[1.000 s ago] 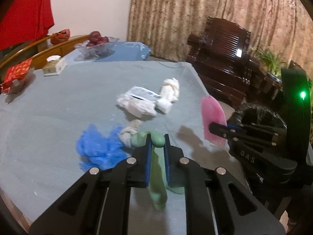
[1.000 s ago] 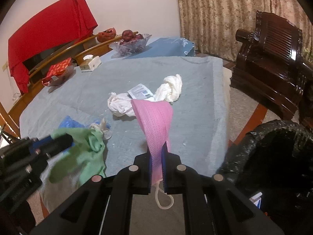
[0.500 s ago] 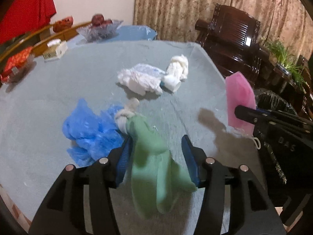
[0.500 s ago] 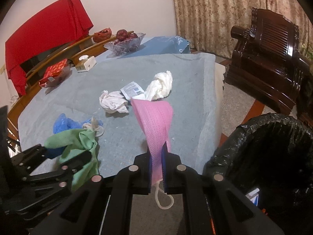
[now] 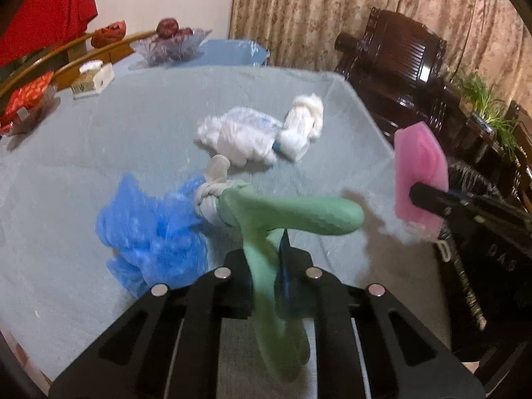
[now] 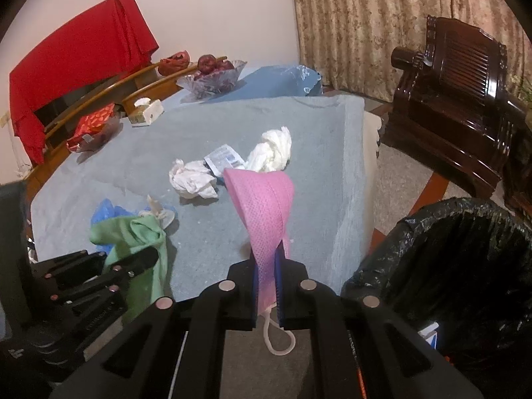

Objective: Collect trash
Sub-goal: 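Lift the green glove with the left gripper while the right holds the pink mask, then carry the glove and mask over the bin and open both grippers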

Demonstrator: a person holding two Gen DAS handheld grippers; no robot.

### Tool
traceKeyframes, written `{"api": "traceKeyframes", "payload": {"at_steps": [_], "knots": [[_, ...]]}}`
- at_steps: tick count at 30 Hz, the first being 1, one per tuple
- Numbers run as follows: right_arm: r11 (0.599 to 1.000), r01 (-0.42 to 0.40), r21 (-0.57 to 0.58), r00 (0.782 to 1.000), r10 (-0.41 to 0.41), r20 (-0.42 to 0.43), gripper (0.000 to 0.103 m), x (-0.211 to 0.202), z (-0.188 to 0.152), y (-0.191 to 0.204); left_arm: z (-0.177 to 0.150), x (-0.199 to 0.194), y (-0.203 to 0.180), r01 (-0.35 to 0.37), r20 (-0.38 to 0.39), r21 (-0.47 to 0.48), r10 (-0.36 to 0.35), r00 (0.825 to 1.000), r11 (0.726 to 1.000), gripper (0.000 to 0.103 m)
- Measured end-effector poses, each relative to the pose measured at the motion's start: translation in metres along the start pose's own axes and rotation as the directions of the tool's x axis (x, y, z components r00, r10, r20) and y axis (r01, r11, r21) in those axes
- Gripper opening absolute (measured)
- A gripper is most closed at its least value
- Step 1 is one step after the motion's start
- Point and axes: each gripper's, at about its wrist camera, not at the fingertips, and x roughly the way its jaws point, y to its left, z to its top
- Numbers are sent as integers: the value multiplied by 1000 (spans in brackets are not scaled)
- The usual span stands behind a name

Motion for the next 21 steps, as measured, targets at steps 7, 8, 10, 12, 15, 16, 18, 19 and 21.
{"api": "traceKeyframes", "payload": {"at_steps": [7,8,10,12,15,16,18,19,21], "knots": [[1000,-1,-8,999,1,53,8,-24,9,2,15,-40,-16,20,85,20,-22,996,1000,11],[1000,0,-6,998,1,62,8,-29,11,2,16,-45,-19,23,94,26,-26,995,999,11],[1000,0,-4,997,0,78,8,-38,14,1,19,-53,-25,27,110,35,-31,993,999,11],[1000,2,-1,995,-2,97,8,-49,15,-2,22,-64,-33,34,130,48,-40,991,998,11],[1000,7,3,992,-7,124,8,-68,17,-6,25,-75,-46,48,147,64,-57,987,997,11],[1000,9,5,992,-9,130,8,-73,18,-8,25,-78,-50,53,153,70,-63,986,996,11],[1000,16,9,989,-17,146,8,-85,18,-11,26,-86,-60,65,165,84,-78,983,994,11],[1000,21,12,988,-22,151,8,-91,18,-14,27,-90,-68,73,172,95,-88,981,993,11],[999,33,23,986,-37,163,8,-104,16,-22,28,-95,-79,84,178,110,-103,979,990,11]]}}
